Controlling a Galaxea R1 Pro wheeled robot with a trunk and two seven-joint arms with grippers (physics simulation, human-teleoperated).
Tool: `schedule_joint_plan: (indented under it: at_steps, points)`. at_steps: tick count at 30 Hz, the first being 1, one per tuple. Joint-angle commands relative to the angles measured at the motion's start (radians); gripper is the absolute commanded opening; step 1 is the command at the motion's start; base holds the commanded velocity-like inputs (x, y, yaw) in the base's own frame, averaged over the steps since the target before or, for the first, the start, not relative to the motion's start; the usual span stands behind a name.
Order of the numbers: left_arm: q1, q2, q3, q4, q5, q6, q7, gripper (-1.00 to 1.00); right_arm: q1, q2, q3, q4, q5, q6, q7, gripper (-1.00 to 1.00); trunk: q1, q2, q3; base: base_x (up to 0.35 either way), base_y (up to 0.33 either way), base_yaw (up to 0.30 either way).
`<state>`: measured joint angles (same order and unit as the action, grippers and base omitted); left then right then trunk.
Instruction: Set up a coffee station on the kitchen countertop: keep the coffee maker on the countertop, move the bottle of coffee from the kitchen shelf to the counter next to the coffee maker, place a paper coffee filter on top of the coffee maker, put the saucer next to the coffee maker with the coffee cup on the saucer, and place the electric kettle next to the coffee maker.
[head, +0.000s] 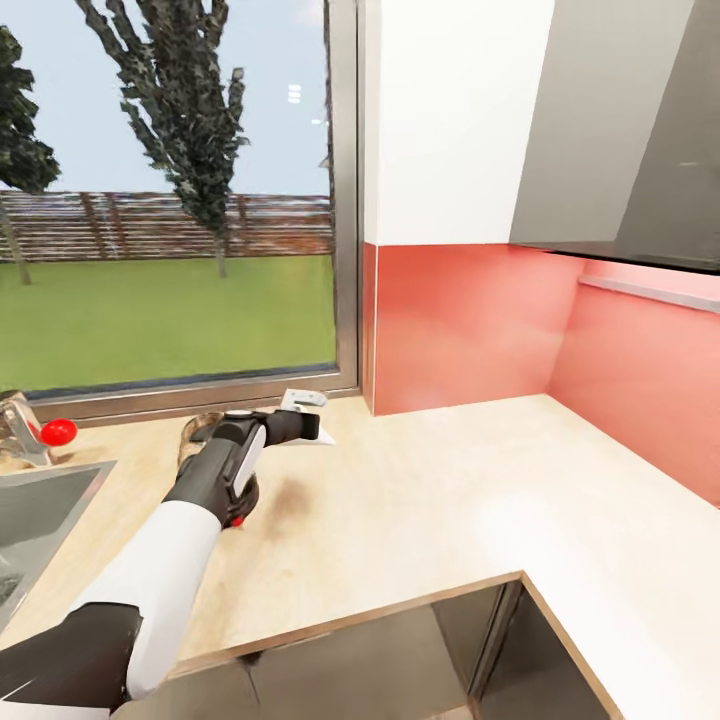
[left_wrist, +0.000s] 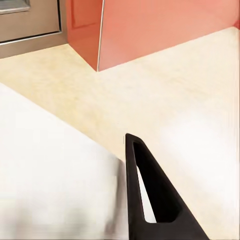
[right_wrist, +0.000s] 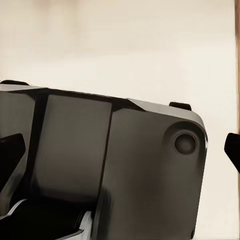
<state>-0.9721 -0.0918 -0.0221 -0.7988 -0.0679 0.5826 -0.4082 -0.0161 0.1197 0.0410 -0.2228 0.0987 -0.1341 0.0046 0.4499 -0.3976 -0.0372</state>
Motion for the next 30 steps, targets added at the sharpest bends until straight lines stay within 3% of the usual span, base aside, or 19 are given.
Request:
schedule_joint_plan:
  at_steps: [1, 13, 30]
  points:
    - [-0.001, 0.0, 0.001, -0.001, -0.009, 0.003, -0.004, -1.0, -0.001, 0.0, -0.001, 0.0, 0.01, -0.002, 0.0, 1.0, 0.0, -0.002, -0.002, -0.337, 0.0, 0.0]
    - [0.001, 0.0, 0.0, -0.002, -0.007, 0.002, -0.004, -1.0, -0.001, 0.0, -0.001, 0.001, 0.01, -0.002, 0.0, 1.0, 0.0, -0.002, 0.015, -0.337, -0.015, 0.0]
    - [0.005, 0.0, -0.001, -0.002, -0.009, 0.002, -0.006, -1.0, -0.001, -0.001, -0.001, 0.0, 0.01, -0.002, 0.001, 1.0, 0.0, -0.002, 0.023, -0.304, -0.152, 0.0]
